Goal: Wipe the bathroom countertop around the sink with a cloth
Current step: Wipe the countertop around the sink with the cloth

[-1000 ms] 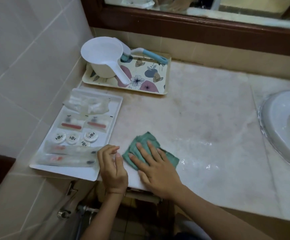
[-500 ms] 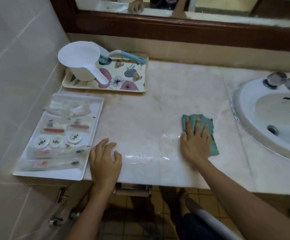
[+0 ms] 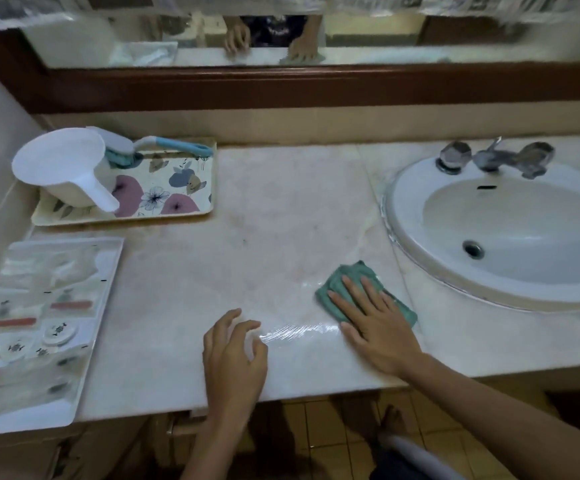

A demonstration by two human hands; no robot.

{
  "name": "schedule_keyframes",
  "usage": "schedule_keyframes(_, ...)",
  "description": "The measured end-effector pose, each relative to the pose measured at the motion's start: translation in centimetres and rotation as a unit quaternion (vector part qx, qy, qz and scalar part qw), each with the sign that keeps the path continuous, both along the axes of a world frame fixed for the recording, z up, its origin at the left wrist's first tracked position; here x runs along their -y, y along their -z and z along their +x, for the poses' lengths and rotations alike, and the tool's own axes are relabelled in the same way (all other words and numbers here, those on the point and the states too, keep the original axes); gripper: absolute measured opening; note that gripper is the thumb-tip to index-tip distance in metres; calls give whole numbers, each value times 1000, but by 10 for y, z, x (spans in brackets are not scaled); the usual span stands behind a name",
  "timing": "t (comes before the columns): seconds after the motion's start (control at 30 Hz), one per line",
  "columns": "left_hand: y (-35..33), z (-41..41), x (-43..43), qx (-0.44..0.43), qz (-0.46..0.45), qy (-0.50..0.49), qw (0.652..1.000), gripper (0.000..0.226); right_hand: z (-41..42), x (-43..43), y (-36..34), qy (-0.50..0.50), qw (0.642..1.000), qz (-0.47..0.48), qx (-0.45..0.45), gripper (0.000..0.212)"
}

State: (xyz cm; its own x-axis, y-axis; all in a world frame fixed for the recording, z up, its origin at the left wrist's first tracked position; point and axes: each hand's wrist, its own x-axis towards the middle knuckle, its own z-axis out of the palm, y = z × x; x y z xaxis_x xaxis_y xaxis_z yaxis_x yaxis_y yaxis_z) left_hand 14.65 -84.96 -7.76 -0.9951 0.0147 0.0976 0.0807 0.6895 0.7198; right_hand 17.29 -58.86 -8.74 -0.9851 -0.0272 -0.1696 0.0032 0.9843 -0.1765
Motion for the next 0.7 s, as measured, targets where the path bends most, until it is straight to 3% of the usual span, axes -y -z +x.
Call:
schedule_keyframes(0.2, 6, 20, -71, -33, -52, 121, 991, 33, -89, -25, 0, 60, 998, -34, 5, 55)
schedule_keyframes(0.27, 4, 23, -91, -27, -56, 115, 991, 34, -93, -32, 0, 59, 997, -55, -2, 56)
schedule_keyframes(0.43, -4, 28, -137, 2, -47, 77, 996, 39, -43, -52, 3, 82, 992, -85, -47, 58)
schedule_keyframes(0.7, -4, 51, -196, 0, -29, 116, 993, 33, 87, -164, 6, 46, 989, -98, -104, 59)
